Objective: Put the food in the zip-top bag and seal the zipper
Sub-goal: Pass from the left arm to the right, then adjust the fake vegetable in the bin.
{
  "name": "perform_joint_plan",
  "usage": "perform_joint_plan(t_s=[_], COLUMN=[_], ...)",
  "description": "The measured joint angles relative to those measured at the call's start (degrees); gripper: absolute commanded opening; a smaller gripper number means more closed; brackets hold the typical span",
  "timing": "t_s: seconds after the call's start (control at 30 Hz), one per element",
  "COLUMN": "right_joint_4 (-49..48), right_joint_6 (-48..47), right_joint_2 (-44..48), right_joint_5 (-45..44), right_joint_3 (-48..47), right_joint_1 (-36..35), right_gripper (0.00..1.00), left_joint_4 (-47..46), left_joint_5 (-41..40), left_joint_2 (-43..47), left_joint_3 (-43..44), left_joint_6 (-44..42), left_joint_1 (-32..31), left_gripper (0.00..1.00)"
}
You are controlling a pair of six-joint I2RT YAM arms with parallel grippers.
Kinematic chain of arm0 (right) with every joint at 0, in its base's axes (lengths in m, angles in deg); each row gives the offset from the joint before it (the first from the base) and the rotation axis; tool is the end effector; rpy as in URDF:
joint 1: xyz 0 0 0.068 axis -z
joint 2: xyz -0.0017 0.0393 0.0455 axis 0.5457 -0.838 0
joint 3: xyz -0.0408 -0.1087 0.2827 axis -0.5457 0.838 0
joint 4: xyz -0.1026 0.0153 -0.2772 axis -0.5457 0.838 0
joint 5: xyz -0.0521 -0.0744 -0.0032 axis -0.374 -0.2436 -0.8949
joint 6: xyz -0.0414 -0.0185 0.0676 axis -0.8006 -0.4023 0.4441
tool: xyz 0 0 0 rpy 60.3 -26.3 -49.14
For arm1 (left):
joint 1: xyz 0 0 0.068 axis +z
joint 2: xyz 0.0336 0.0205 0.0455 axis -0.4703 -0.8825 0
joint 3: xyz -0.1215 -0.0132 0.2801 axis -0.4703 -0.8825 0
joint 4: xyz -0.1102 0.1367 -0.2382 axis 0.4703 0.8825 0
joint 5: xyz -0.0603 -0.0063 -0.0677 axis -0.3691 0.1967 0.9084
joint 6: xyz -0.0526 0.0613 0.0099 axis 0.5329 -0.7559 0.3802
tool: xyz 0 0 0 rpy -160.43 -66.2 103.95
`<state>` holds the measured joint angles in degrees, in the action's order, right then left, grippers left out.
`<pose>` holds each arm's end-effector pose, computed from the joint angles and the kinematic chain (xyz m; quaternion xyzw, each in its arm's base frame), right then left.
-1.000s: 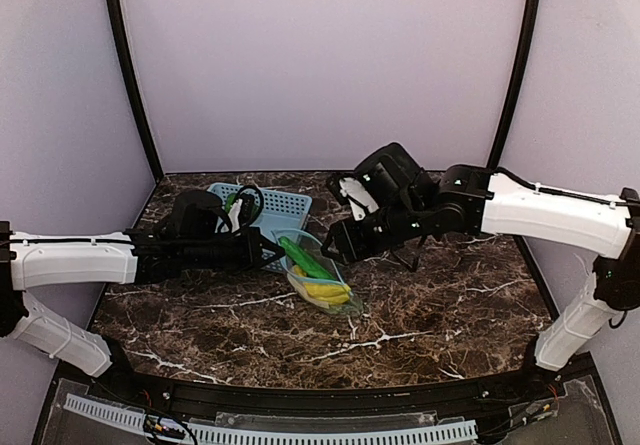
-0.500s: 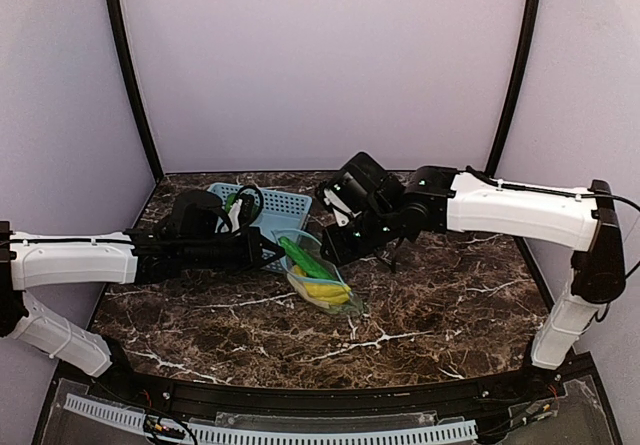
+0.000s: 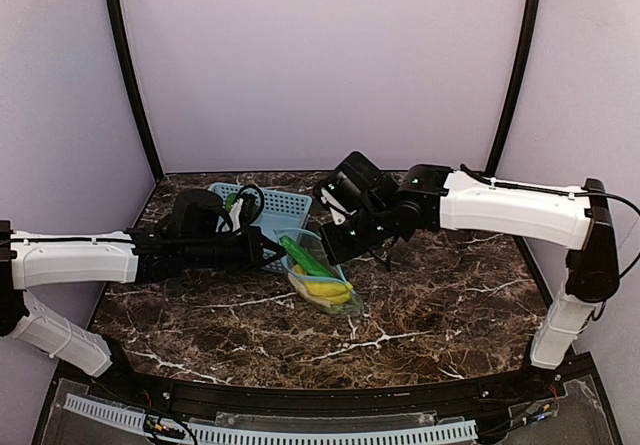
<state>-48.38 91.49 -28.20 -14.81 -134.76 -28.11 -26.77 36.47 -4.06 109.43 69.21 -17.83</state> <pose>0.2259 0.3874 0.2988 -0.2416 0.9102 0.1778 0.2857 0.2284 -0.2565 0.2512 0.0274 0.8316 -0.4645 0.3033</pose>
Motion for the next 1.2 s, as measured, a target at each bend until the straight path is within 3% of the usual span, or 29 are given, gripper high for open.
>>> perform_joint_plan(t_s=[0.2,0.33,0.47,0.6,0.8,0.97,1.2], right_joint_4=[0.4,0.9,1.3,1.5,1.7,1.7,1.6], right_joint_6=[1.0,1.7,2.5,3.3,3.8,4.0,4.5], right_joint_2=[0.4,1.7,3.0,3.2,3.2,3.2,3.2], right_joint_5=[-1.7,-2.6,-3.2,-3.8,-3.9,-3.8,-3.2], right_joint_3=[0.0,0.1,0.4,0.7,1.3,1.4,1.4], right_joint_1=[0.0,0.0,0.0,0.0,0.0,0.1,0.1], right_gripper=[0.0,0.0,0.0,0.0,0.0,0.0,0.0], left_joint_4=[0.2,1.9,5.8,12.2,21.2,25.8,26.4], left_joint_5=[0.2,-0.1,-1.0,-0.5,2.5,4.2,5.0], left_joint_2=[0.0,0.1,1.9,5.1,5.1,-3.7,-21.6], left_joint_3=[0.8,1.8,3.1,5.7,13.1,20.8,27.8], left_joint_6=[-0.8,-2.4,-5.0,-8.3,-16.9,-25.2,-29.6], left_joint_1=[0.0,0.0,0.5,4.2,17.5,25.2,31.2], left_gripper=[0.25,0.52,0.69,0.78,0.85,0.89,0.92])
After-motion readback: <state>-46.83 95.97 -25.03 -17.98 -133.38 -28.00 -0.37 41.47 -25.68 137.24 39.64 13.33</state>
